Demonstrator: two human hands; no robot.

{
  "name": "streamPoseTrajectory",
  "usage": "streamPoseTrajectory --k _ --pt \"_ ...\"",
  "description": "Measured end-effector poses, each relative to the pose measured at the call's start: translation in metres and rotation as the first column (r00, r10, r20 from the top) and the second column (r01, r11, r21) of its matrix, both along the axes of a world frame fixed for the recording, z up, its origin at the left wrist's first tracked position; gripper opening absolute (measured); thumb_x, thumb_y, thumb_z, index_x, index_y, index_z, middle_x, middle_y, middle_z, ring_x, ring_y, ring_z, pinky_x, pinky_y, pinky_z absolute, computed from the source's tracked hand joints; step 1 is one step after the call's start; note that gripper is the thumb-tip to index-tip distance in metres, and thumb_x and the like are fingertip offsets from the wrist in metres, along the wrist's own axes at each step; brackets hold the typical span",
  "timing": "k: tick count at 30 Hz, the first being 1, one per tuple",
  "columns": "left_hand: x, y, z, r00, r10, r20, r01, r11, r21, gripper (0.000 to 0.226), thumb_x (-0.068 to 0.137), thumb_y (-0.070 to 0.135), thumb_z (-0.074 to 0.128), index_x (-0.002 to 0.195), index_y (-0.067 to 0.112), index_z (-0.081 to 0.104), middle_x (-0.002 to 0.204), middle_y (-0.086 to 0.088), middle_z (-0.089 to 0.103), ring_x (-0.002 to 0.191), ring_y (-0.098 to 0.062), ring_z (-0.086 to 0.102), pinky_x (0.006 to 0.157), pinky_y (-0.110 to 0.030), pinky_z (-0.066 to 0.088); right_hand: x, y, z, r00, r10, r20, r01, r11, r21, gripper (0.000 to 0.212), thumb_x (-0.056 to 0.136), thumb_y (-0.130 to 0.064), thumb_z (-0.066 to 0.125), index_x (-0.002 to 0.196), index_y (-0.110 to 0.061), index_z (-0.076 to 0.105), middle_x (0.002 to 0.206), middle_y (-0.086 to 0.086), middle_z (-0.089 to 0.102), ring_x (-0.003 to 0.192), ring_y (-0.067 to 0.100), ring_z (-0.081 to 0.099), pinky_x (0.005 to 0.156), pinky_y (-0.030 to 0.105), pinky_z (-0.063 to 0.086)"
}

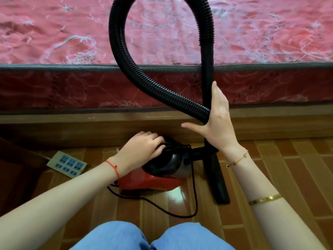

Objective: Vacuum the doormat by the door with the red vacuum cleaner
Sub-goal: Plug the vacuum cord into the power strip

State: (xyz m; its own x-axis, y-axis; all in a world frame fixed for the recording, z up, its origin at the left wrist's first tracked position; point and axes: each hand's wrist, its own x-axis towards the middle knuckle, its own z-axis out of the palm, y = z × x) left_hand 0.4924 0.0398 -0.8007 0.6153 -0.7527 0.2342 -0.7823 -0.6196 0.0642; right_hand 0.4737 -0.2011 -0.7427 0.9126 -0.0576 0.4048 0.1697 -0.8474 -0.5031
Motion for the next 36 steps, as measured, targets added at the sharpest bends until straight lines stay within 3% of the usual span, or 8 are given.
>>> streamPoseTrajectory --k 7,10,15,19,22,25,29,36 --pt "-0.004 0.004 0.003 0.990 0.018 -0.138 -0.030 0.996 -0.088 0.030 0.093 0.036 0.058 0.116 0.020 0.070 0.099 0.004 0.072 0.091 -0.014 0.068 0.082 -0.028 0.053 0.003 0.011 0.007 0.995 0.062 0.080 -0.057 0.996 -0.064 0.110 0.075 -0.057 0.070 0.152 -0.002 0.015 0.157 0.010 0.019 0.149 0.022 0.011 0.121 0.043 0.018" --pt "-0.003 0.004 0.007 0.987 0.028 -0.161 -0.048 0.992 -0.118 0.023 0.093 0.025 0.061 0.113 0.021 0.072 0.098 0.003 0.074 0.089 -0.016 0.070 0.078 -0.032 0.057 0.003 0.017 0.009 0.989 0.114 0.093 -0.107 0.991 -0.076 0.106 0.077 -0.054 0.071 0.152 -0.001 0.017 0.158 0.010 0.019 0.149 0.022 0.011 0.121 0.043 0.018" --pt "-0.005 0.004 0.009 0.994 0.055 -0.091 -0.060 0.997 -0.058 0.020 0.094 0.026 0.057 0.105 0.022 0.073 0.092 0.005 0.074 0.084 -0.015 0.070 0.078 -0.030 0.055 0.003 0.028 0.015 0.973 0.190 0.133 -0.172 0.976 -0.134 0.099 0.081 -0.049 0.071 0.150 0.000 0.021 0.157 0.010 0.023 0.149 0.024 0.014 0.120 0.047 0.018" --pt "-0.004 0.013 0.020 0.971 0.220 -0.096 -0.232 0.963 -0.139 0.018 0.093 0.029 0.053 0.095 0.023 0.069 0.082 0.008 0.070 0.076 -0.014 0.066 0.069 -0.023 0.046 0.000 0.039 0.024 0.933 0.291 0.213 -0.253 0.949 -0.189 0.078 0.088 -0.037 0.068 0.146 0.000 0.033 0.152 0.010 0.035 0.146 0.024 0.023 0.119 0.046 0.023" --pt "-0.006 0.033 0.030 0.942 0.312 -0.124 -0.332 0.918 -0.216 0.009 0.089 0.028 0.056 0.088 0.021 0.062 0.075 0.009 0.063 0.066 -0.015 0.058 0.060 -0.023 0.040 -0.002 0.055 0.031 0.876 0.380 0.296 -0.323 0.920 -0.224 0.046 0.093 -0.022 0.064 0.133 -0.002 0.053 0.136 0.009 0.054 0.133 0.024 0.045 0.110 0.039 0.037" --pt "-0.009 0.060 0.035 0.916 0.385 -0.110 -0.401 0.877 -0.265 0.006 0.086 0.023 0.060 0.084 0.018 0.058 0.073 0.006 0.061 0.064 -0.018 0.054 0.057 -0.027 0.041 0.000 0.077 0.032 0.834 0.452 0.317 -0.345 0.875 -0.340 0.023 0.096 -0.016 0.057 0.113 -0.005 0.066 0.108 0.007 0.063 0.101 0.025 0.059 0.092 0.036 0.047" --pt "-0.014 0.093 0.041 0.876 0.469 -0.111 -0.481 0.835 -0.269 0.008 0.085 0.023 0.061 0.083 0.017 0.057 0.072 0.004 0.061 0.065 -0.021 0.057 0.058 -0.033 0.048 0.006 0.115 0.023 0.815 0.529 0.238 -0.379 0.796 -0.471 0.022 0.094 -0.016 0.054 0.111 -0.008 0.065 0.095 0.005 0.060 0.085 0.024 0.054 0.077 0.034 0.046" --pt "-0.036 0.149 0.044 0.792 0.600 -0.110 -0.602 0.738 -0.306 0.008 0.086 0.024 0.061 0.085 0.016 0.060 0.072 0.004 0.062 0.066 -0.019 0.059 0.056 -0.029 0.046 0.038 0.185 -0.006 0.863 0.470 -0.186 -0.504 0.770 -0.391 0.045 0.092 -0.030 0.060 0.131 -0.010 0.050 0.110 0.004 0.062 0.105 0.022 0.057 0.088 0.030 0.045"
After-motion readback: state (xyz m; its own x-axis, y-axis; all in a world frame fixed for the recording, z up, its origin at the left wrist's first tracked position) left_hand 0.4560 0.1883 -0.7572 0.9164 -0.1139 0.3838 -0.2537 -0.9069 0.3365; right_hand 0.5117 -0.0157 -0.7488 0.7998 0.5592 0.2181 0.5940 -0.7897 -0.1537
